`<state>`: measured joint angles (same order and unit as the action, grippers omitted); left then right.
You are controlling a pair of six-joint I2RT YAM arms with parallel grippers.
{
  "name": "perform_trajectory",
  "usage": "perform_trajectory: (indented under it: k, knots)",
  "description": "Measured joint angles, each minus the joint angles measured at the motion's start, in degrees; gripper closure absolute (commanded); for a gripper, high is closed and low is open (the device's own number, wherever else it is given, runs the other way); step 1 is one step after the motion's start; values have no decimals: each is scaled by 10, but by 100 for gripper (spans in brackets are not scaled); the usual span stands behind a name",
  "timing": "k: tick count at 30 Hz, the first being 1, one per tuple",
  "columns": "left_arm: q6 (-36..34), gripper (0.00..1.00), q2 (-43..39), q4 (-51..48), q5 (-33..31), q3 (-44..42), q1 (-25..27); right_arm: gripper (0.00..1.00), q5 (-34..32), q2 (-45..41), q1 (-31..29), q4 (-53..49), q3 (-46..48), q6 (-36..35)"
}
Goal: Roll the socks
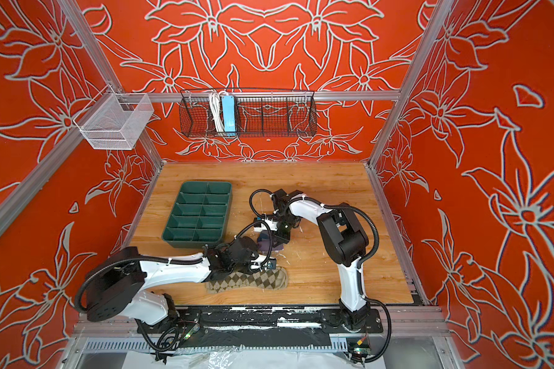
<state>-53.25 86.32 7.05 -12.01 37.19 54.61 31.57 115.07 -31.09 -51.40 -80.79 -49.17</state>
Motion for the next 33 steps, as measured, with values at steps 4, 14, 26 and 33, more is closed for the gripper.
perform_trajectory:
  k: [4, 14, 26, 33]
  knots:
    - [6, 51, 46, 62, -31, 9, 2, 94, 3, 0, 1, -3, 0, -1]
    - [27, 93, 112, 94, -64, 39, 3, 94, 7, 1, 7, -5, 0, -1]
    - [60, 97, 127, 10, -37, 99, -5, 3, -17, -134, 22, 145, 153, 64]
    - [66, 97, 129, -85, 16, 147, -34, 2, -80, -316, 58, 295, 280, 136]
